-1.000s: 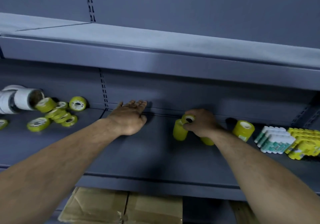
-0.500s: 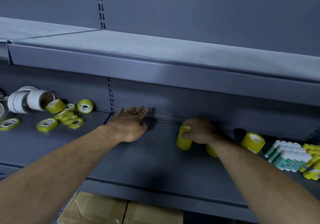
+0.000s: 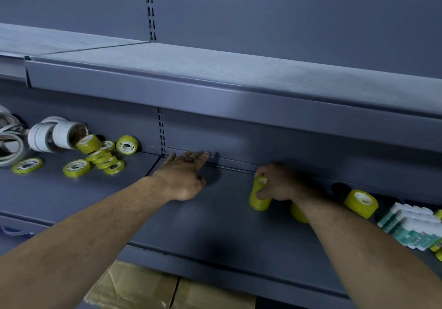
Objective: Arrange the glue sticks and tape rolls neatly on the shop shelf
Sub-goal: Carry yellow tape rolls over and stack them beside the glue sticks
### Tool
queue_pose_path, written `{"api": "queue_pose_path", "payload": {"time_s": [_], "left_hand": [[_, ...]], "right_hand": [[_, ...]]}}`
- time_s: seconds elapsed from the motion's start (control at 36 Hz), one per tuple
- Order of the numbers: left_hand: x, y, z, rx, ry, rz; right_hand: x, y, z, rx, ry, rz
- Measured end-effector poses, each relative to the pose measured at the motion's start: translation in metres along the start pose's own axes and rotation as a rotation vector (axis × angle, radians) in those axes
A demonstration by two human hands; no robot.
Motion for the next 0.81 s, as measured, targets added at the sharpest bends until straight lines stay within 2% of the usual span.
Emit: {"api": "queue_pose_path", "payload": {"time_s": [0.61,0.81], "left_hand": [[-0.011,-0.008,0.017,0.046,0.009,-0.015],[-0.012,-0.015,0.020,0.055,0.017,-0.017]], "right_hand": [[0.000,0.003,0.008,0.017,-0.045,0.057],[0.000,0.005,0.013,0.084,-0.024,0.083]]}}
Point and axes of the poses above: each hand's wrist, its own y-axis towards the middle knuckle, its own x-axis out of the back of the hand, z = x × y, the point moved 8 cm from there along y, towards the middle knuckle, and after that the axes turned 1 degree about y, right-handed, at the moved point
